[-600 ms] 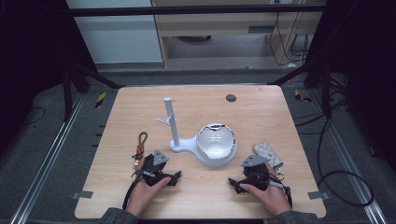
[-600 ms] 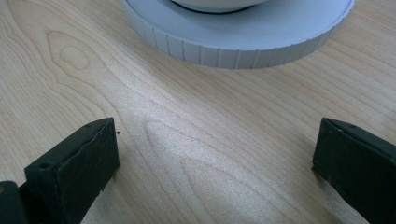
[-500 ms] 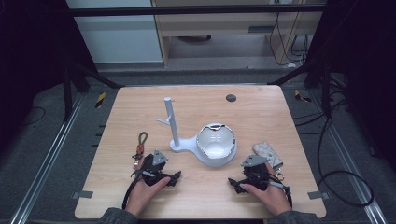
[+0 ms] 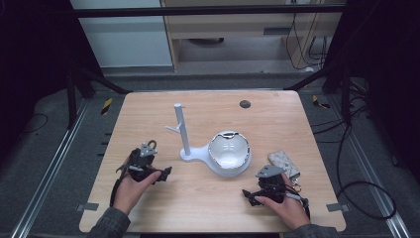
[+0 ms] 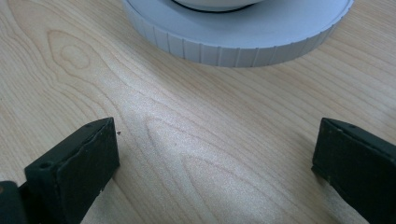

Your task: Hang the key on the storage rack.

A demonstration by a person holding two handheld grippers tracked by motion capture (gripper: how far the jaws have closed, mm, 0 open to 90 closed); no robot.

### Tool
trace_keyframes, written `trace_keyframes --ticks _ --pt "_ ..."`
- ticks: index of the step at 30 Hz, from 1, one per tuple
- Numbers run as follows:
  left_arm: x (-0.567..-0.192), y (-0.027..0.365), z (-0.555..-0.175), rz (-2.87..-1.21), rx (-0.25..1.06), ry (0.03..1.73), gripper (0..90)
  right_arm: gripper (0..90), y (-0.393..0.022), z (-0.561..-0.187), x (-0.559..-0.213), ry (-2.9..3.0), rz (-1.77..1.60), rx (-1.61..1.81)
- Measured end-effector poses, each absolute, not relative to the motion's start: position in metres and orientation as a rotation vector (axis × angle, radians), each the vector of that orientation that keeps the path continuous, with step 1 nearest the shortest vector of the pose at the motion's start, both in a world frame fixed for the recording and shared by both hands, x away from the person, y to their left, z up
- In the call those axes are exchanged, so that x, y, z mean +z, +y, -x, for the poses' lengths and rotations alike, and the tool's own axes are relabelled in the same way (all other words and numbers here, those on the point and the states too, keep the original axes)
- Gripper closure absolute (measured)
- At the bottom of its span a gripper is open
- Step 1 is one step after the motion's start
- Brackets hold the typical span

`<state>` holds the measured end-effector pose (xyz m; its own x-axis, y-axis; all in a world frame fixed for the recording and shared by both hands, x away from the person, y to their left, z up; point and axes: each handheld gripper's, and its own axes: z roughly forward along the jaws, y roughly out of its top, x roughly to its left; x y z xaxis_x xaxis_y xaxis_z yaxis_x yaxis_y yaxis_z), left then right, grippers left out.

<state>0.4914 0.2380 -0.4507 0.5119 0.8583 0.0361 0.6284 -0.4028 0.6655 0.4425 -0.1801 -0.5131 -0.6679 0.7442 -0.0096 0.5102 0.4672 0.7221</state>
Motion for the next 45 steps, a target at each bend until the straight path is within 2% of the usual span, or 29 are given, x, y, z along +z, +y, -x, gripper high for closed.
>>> trace_keyframes --ticks 4,10,25,41,45 --pt "-0.442 0.254 -0.508 -2.166 0.493 1.283 11.6 0.5 -0.180 -0.442 -0.513 2.397 -1.062 1.017" --pt "-0.438 0.266 -0.523 -2.160 0.476 1.354 21.1 0.5 -0.180 -0.442 -0.513 2.400 -1.064 1.017" --pt "-0.450 0.265 -0.541 -2.210 0.408 1.470 43.0 0.5 -0.181 -0.440 -0.513 2.401 -1.065 1.017" --pt "-0.460 0.266 -0.550 -2.224 0.330 1.569 58.4 0.5 -0.182 -0.439 -0.513 2.402 -1.063 1.017" --pt "-0.461 0.263 -0.551 -2.253 0.349 1.560 59.7 0.5 -0.182 -0.439 -0.513 2.403 -1.061 1.016"
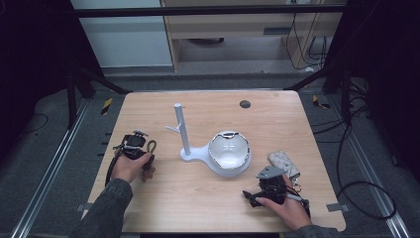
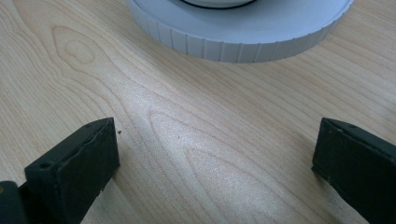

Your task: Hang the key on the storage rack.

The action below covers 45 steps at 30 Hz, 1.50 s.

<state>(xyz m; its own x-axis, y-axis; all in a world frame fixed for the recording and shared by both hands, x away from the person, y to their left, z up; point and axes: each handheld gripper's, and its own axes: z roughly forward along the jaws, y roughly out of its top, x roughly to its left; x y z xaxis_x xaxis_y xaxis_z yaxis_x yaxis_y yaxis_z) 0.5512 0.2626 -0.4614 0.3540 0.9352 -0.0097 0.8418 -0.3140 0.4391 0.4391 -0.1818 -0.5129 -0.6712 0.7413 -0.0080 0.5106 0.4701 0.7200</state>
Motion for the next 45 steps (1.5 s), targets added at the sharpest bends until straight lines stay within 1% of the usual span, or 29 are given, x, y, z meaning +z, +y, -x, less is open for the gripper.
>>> trace_keyframes --ticks 6,11,23,31,39,43,45 --pt "-0.4632 0.2660 -0.5527 -2.251 0.352 1.583 59.2 0.5 -0.1820 -0.4388 -0.5132 2.403 -1.054 1.019" --pt "-0.4649 0.2649 -0.5536 -2.263 0.333 1.581 60.3 0.5 -0.1821 -0.4388 -0.5131 2.403 -1.054 1.019" --pt "-0.4669 0.2642 -0.5563 -2.279 0.344 1.575 61.3 0.5 -0.1820 -0.4387 -0.5132 2.403 -1.054 1.018" --pt "-0.4682 0.2641 -0.5581 -2.282 0.359 1.571 59.4 0.5 -0.1819 -0.4384 -0.5130 2.403 -1.058 1.020" --pt "-0.4691 0.2652 -0.5594 -2.285 0.360 1.564 61.5 0.5 -0.1820 -0.4384 -0.5130 2.404 -1.056 1.020" --pt "-0.4691 0.2666 -0.5595 -2.289 0.354 1.553 65.2 0.5 -0.1820 -0.4384 -0.5130 2.404 -1.056 1.020" --pt "-0.4691 0.2664 -0.5594 -2.293 0.356 1.549 65.2 0.5 -0.1820 -0.4384 -0.5131 2.403 -1.056 1.020"
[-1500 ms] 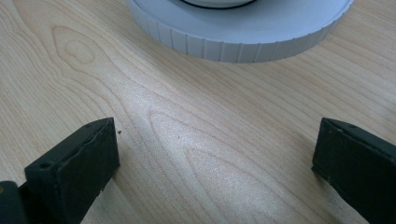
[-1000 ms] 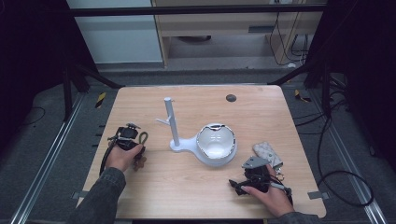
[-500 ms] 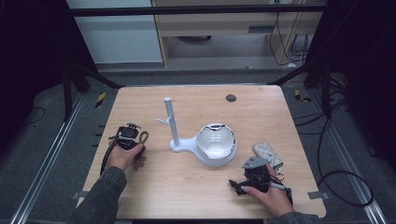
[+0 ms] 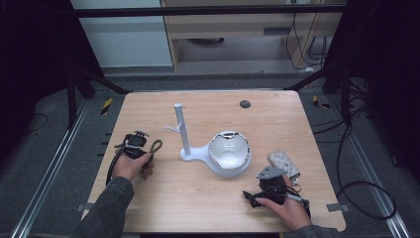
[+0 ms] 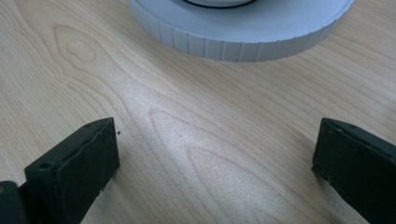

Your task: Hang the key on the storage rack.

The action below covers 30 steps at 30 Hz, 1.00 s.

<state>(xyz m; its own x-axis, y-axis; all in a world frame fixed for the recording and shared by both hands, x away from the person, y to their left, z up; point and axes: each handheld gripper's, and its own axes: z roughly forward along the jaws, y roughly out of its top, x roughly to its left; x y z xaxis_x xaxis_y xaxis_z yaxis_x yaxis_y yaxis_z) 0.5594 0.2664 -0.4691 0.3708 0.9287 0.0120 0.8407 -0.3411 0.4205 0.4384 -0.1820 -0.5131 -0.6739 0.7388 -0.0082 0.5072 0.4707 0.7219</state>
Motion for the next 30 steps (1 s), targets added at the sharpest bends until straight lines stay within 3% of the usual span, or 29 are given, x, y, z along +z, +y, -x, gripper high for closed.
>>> trace_keyframes --ticks 16,30 --pt "-0.463 0.267 -0.554 -2.301 0.373 1.491 65.8 0.5 -0.182 -0.438 -0.513 2.403 -1.056 1.020" --pt "-0.449 0.274 -0.539 -2.210 0.398 1.413 66.0 0.5 -0.182 -0.438 -0.513 2.404 -1.059 1.018"
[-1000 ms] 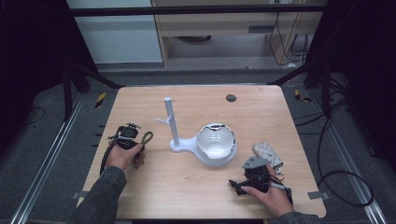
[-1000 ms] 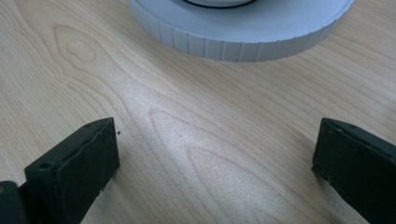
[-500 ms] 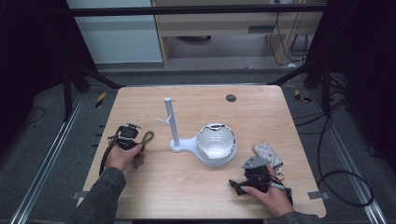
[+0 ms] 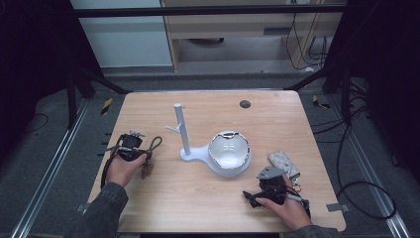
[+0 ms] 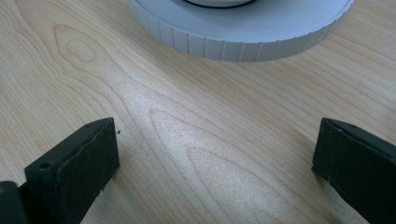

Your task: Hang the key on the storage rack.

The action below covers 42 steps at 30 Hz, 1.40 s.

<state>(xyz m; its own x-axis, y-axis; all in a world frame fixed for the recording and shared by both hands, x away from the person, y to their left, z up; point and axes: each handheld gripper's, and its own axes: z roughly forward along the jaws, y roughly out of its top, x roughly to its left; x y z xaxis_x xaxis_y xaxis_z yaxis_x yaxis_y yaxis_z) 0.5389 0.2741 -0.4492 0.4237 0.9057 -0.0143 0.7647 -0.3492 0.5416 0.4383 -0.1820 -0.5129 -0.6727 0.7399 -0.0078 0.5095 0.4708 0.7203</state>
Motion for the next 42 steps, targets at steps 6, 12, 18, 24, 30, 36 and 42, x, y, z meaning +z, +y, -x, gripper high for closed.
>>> trace_keyframes --ticks 6,12,18,24,30,36,42 --pt "-0.440 0.273 -0.528 -2.160 0.424 1.366 66.0 0.5 -0.182 -0.438 -0.513 2.404 -1.056 1.018" --pt "-0.426 0.274 -0.510 -2.096 0.465 1.287 66.1 0.5 -0.182 -0.438 -0.513 2.403 -1.058 1.020" --pt "-0.415 0.269 -0.493 -2.025 0.508 1.221 66.0 0.4 -0.182 -0.438 -0.513 2.403 -1.058 1.020" --pt "-0.406 0.263 -0.477 -1.972 0.523 1.159 66.0 0.5 -0.182 -0.438 -0.513 2.403 -1.058 1.020" --pt "-0.400 0.259 -0.459 -1.928 0.544 1.106 66.0 0.5 -0.182 -0.438 -0.513 2.403 -1.057 1.020" --pt "-0.397 0.259 -0.444 -1.882 0.544 1.075 66.0 0.5 -0.182 -0.438 -0.513 2.403 -1.058 1.021" --pt "-0.393 0.255 -0.437 -1.852 0.548 1.048 66.0 0.5 -0.182 -0.438 -0.513 2.403 -1.058 1.020"
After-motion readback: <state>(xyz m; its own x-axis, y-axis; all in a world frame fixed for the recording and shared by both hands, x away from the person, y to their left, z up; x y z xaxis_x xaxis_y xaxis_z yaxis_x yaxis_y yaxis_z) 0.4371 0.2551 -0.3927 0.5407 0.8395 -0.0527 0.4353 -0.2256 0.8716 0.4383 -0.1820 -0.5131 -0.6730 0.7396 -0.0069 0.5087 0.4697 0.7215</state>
